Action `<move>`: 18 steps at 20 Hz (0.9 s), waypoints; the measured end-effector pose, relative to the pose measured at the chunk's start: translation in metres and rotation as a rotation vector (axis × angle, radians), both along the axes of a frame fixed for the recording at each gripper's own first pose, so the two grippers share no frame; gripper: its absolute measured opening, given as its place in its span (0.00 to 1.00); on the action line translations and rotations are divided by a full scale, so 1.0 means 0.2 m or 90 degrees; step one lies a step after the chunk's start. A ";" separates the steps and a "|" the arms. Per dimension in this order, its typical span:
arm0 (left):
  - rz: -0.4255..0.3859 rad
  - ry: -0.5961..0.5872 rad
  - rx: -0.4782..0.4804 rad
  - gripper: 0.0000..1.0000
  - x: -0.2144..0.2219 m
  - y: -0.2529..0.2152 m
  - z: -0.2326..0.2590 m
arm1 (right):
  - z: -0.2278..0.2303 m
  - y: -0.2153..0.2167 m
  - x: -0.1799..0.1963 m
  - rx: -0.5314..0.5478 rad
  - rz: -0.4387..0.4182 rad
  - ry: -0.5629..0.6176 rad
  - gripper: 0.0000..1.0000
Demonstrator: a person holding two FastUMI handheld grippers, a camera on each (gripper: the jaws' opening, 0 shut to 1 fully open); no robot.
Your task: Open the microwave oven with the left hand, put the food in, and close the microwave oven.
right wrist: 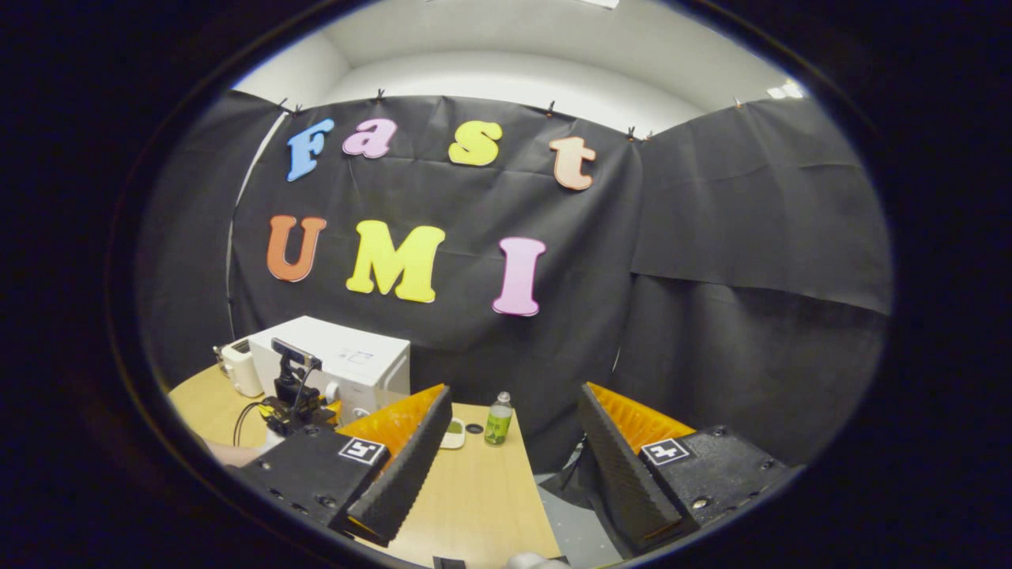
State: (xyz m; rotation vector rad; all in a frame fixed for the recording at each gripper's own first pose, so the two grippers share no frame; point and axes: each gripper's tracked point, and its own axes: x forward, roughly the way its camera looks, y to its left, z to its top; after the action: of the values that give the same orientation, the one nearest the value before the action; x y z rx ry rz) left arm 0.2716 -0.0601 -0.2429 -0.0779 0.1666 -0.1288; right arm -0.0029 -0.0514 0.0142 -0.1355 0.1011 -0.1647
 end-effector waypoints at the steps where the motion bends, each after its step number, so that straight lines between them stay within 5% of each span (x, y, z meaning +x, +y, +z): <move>1: -0.007 0.001 -0.002 0.25 0.00 -0.01 0.00 | 0.00 0.01 0.00 0.002 0.003 0.001 1.00; 5: -0.009 0.003 0.011 0.06 -0.02 0.00 0.00 | 0.00 0.05 0.01 0.002 0.021 0.006 0.96; 12: -0.022 0.017 -0.008 0.06 -0.04 0.00 0.00 | 0.00 0.06 0.00 -0.006 0.036 0.002 1.00; 18: -0.038 0.009 -0.005 0.06 -0.40 0.10 -0.03 | -0.02 0.10 0.01 -0.033 0.063 -0.001 1.00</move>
State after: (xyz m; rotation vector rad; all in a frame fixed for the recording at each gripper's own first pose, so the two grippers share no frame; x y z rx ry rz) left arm 0.1909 -0.0392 -0.2486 -0.0811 0.1822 -0.1891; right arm -0.0006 -0.0314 0.0100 -0.1914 0.0883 -0.0680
